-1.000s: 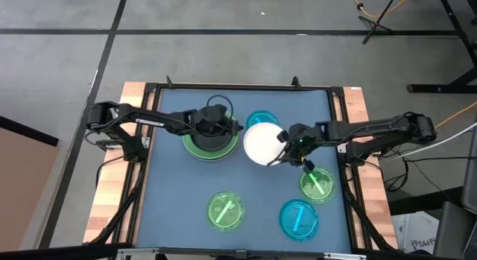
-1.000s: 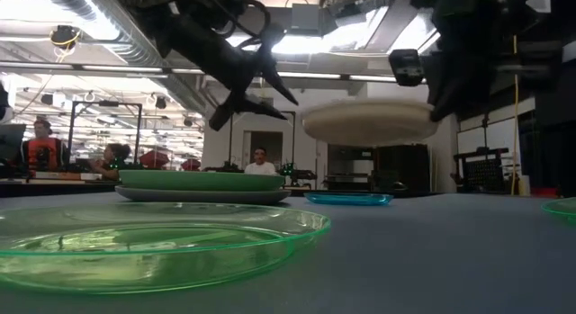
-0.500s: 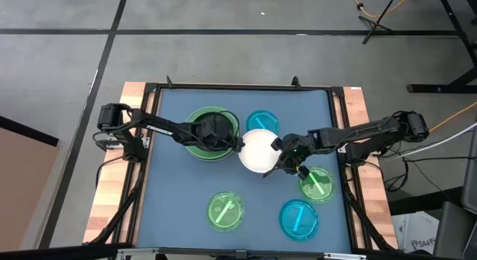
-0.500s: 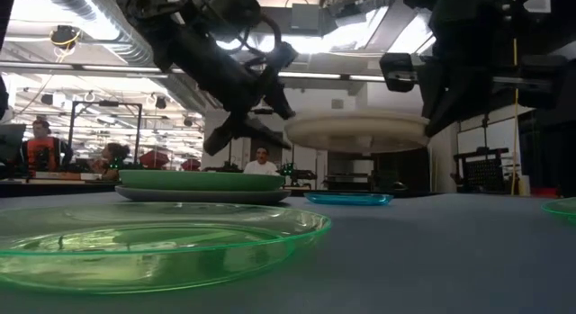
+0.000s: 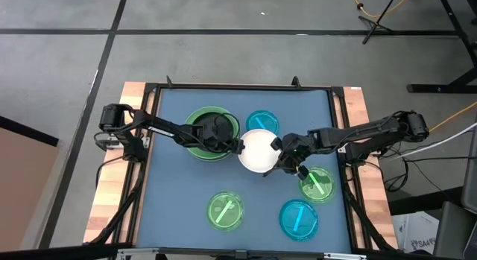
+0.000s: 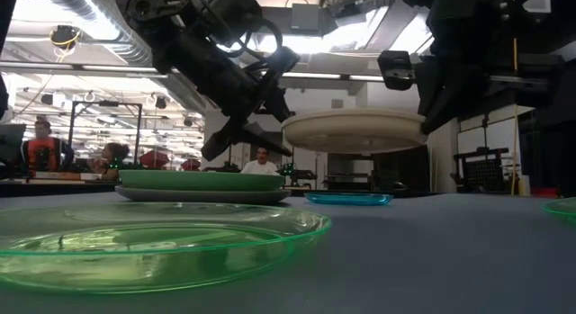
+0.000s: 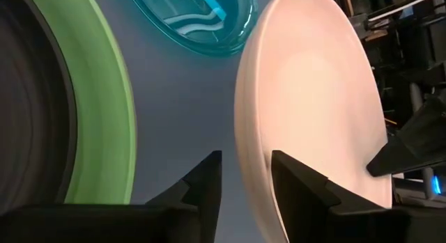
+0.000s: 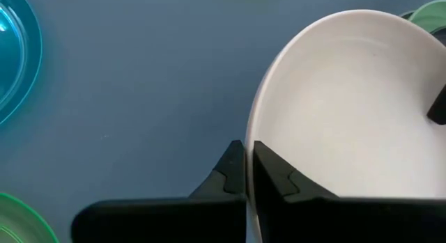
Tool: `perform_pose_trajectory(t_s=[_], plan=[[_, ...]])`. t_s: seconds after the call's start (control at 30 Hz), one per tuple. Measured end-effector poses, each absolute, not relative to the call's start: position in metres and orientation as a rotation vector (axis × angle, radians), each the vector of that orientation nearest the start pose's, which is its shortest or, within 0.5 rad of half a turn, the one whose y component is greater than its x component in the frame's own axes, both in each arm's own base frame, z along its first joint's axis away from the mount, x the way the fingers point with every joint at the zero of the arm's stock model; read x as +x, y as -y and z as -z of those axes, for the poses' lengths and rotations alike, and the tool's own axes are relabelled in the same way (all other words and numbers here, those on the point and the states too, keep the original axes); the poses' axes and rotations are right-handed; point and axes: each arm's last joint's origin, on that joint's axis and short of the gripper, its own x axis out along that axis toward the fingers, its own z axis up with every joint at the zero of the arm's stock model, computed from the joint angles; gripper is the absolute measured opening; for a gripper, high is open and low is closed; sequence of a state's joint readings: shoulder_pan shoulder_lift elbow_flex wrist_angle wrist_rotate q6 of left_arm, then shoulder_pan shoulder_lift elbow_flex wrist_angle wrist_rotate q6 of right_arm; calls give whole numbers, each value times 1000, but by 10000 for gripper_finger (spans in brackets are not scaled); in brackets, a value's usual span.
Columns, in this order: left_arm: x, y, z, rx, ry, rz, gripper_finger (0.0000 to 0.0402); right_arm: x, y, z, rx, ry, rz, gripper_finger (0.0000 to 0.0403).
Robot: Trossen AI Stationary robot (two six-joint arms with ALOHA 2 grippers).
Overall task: Stack plastic plates
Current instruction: Stack the white plate on top of the black plate
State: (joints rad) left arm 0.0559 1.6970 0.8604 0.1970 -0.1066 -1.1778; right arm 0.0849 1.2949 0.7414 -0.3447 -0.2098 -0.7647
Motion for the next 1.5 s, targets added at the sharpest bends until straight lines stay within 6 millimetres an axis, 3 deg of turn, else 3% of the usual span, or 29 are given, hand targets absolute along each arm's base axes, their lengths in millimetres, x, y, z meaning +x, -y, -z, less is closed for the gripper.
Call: perform_pose_trajectory(t_s=[0.33, 0.57, 0.87, 1.2, 1.5], plan=[[339, -22, -166, -1117, -469, -519, 57, 247, -27, -205, -651, -741, -601, 5], [338, -23, -166, -1113, -467, -522, 27, 247, -27, -205, -651, -739, -602, 38], [338, -23, -166, -1085, -470, -519, 22, 247, -27, -205, -652, -740, -600, 90], [336, -41, -168, -1048, -463, -537, 21, 246, -28, -208, -615, -718, -614, 90], [328, -64, -170, -1038, -493, -556, 20, 238, -26, -228, -646, -635, -548, 89]])
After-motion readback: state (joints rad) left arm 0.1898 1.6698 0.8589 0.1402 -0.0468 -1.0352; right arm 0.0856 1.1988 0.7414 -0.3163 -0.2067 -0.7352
